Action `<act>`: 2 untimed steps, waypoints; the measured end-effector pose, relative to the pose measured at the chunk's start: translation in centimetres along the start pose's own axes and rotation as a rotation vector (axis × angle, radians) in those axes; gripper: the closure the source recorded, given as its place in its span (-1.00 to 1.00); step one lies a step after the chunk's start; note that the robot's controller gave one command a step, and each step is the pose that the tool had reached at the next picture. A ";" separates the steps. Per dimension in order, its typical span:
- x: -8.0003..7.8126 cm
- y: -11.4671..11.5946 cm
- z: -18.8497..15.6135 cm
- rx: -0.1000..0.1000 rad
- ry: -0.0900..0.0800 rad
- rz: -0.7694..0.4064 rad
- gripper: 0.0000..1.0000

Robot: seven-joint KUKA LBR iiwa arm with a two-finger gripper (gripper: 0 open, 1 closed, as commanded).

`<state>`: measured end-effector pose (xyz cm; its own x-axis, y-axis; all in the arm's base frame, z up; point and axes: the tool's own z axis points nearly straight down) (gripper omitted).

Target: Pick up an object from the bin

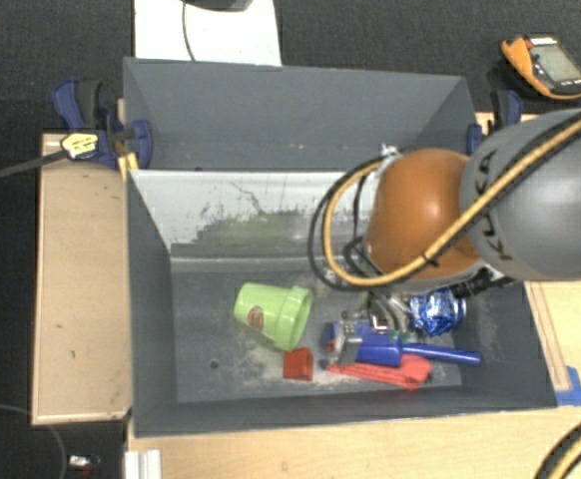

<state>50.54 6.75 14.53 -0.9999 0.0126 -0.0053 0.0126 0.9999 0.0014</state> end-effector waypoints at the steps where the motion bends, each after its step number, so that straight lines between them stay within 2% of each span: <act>1: 0.2 0.7 1.1 0.000 0.004 0.016 -1.00; 2: -2.6 2.4 1.3 -0.001 0.000 0.037 -1.00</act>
Offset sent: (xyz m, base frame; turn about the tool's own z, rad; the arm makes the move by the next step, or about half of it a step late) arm 0.0311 0.0303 -0.0139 0.0416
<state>53.14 9.15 13.28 -0.9987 0.0500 -0.0049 0.0500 0.9987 0.0026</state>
